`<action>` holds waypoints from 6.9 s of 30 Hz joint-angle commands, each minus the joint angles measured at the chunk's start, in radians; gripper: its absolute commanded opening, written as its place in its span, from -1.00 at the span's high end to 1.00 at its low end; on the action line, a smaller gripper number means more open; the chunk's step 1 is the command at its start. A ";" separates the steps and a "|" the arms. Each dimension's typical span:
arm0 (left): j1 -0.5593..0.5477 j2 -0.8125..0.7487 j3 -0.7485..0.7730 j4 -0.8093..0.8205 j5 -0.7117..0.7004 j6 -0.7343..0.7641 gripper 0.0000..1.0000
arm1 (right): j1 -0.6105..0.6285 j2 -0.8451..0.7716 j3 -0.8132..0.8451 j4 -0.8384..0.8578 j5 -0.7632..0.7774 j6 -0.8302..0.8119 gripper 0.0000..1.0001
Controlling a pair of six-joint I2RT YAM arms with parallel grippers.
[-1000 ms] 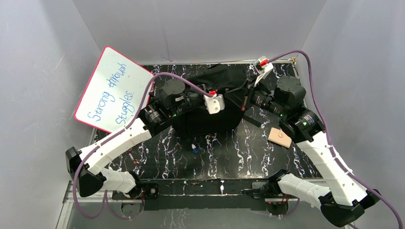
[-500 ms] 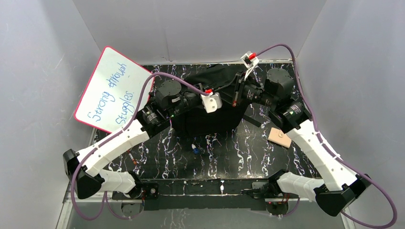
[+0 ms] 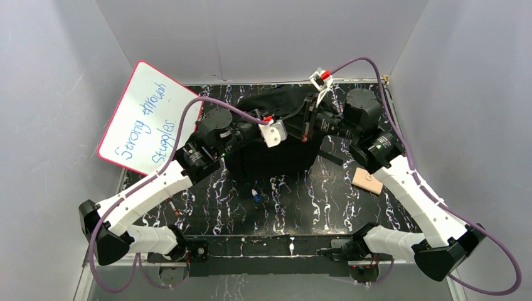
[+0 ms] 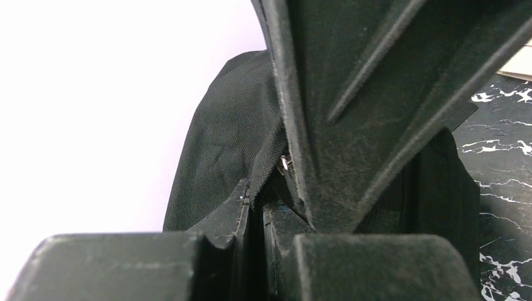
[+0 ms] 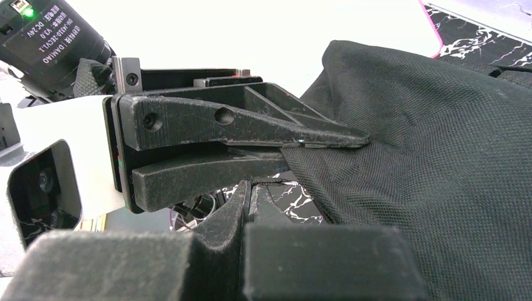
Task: Pack the student bag
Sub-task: Zip the student bag at the center of the board.
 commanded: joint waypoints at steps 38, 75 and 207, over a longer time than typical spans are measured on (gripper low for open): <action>-0.016 -0.075 -0.044 0.025 -0.086 -0.027 1.00 | 0.090 -0.231 -0.100 -0.337 0.538 -0.184 1.00; -0.016 -0.167 -0.060 -0.025 -0.237 0.003 1.00 | 0.088 -0.211 -0.154 -0.549 1.213 0.106 1.00; -0.190 0.250 0.322 0.225 -0.364 0.396 1.00 | 0.088 -0.378 -0.516 -0.723 0.868 0.349 1.00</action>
